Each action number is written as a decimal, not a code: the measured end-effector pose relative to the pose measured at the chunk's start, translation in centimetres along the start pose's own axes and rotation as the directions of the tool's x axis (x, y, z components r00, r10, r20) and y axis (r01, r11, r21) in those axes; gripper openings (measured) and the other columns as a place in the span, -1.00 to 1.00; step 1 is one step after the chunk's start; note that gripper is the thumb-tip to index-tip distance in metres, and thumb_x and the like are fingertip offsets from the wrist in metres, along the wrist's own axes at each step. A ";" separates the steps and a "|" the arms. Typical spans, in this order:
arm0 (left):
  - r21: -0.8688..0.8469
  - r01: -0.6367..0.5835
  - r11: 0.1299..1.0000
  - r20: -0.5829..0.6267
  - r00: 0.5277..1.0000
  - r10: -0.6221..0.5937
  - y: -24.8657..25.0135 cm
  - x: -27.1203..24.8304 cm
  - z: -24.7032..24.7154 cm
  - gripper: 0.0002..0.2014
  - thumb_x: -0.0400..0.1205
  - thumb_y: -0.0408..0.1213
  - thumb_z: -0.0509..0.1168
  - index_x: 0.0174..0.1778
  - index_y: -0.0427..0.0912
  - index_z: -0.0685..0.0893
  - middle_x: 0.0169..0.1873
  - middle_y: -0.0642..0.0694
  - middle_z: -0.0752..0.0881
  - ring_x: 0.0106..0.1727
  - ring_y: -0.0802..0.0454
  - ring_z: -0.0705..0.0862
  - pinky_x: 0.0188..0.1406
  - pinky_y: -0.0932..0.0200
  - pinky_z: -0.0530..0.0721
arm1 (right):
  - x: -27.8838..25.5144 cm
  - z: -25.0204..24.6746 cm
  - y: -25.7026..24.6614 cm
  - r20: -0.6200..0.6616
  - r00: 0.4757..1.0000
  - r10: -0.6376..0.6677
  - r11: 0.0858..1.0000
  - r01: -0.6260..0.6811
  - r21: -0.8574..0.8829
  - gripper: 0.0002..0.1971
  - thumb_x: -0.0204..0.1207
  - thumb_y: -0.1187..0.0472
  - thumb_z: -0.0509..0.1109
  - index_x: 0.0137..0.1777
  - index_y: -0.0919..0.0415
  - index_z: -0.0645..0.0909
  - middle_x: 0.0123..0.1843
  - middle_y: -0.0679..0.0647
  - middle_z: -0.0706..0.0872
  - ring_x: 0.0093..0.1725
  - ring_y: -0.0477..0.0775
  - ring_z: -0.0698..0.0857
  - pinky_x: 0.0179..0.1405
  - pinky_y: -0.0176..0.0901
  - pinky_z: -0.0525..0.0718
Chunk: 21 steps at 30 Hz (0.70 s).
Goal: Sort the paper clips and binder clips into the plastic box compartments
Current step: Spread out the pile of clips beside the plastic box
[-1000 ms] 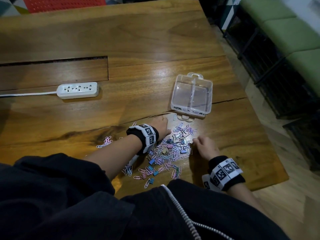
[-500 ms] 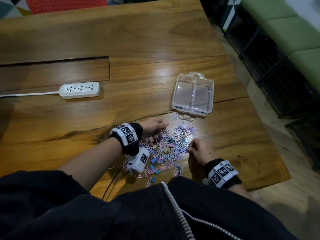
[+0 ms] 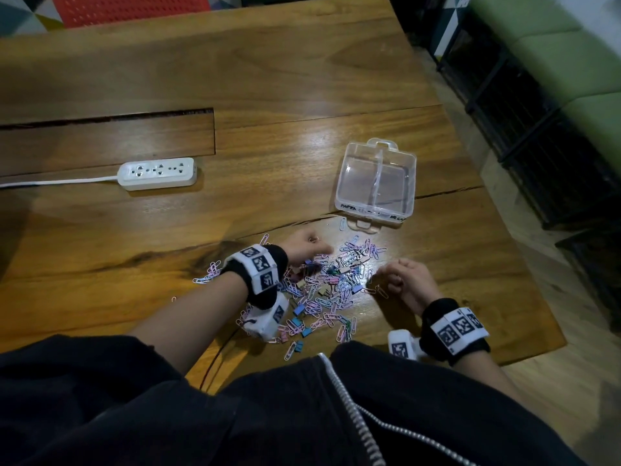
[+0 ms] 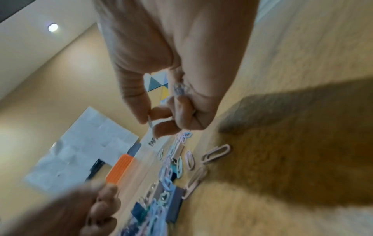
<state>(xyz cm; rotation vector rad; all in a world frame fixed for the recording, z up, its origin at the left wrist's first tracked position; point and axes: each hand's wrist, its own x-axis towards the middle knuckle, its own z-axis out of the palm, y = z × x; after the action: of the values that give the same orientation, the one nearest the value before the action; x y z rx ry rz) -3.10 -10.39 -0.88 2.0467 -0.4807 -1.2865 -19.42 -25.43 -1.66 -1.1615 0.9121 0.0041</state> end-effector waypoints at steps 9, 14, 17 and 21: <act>0.811 -0.151 0.565 0.014 0.971 0.240 -0.6 0.3 1.3 -0.59 0.57 0.01 0.28 0.24 -0.17 0.49 0.21 -0.17 0.57 0.23 -0.11 0.55 0.13 0.06 0.52 | 0.6 -0.2 -0.4 0.090 0.995 0.033 0.999 -0.036 0.038 -0.76 0.55 0.47 0.06 -0.13 0.28 0.56 -0.32 0.08 0.47 -0.41 -0.07 0.38 -0.60 -0.42 0.41; 0.876 -0.170 0.452 0.060 0.967 0.248 -0.8 -0.1 1.7 -0.58 0.66 -0.03 0.13 0.29 -0.25 0.50 0.24 -0.22 0.56 0.27 -0.13 0.53 0.23 0.05 0.49 | 1.2 0.4 -0.1 -0.013 0.998 0.055 0.997 -0.056 -0.062 -0.75 0.56 0.20 0.22 -0.36 0.21 0.44 -0.38 0.04 0.46 -0.46 -0.07 0.37 -0.47 -0.28 0.33; 0.796 -0.141 0.588 0.029 0.980 0.195 -0.7 -0.3 1.2 -0.60 0.69 -0.05 0.08 0.26 -0.28 0.49 0.24 -0.24 0.54 0.25 -0.14 0.52 0.20 0.06 0.47 | 1.5 1.0 0.6 -0.046 0.998 -0.052 0.867 0.022 -0.498 -0.75 0.47 0.10 0.37 -0.36 0.16 0.44 -0.35 0.07 0.56 -0.35 0.03 0.53 -0.25 -0.08 0.57; 0.480 -0.104 0.871 0.052 0.995 0.090 -0.7 -0.5 0.4 -0.80 0.72 -0.16 0.03 0.05 -0.23 0.43 -0.05 -0.18 0.55 -0.05 -0.09 0.55 -0.18 0.22 0.51 | 1.6 1.6 1.2 -0.053 0.993 -0.108 0.631 0.028 -0.776 -0.74 0.32 0.06 0.51 -0.19 0.12 0.49 -0.20 0.01 0.60 -0.13 0.05 0.59 -0.01 -0.01 0.62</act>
<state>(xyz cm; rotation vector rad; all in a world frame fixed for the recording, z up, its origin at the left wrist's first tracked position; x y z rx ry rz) -3.65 -9.73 -1.16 2.3698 -0.9900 -1.2216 -17.90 -24.33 -3.47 -2.0288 0.9744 0.3178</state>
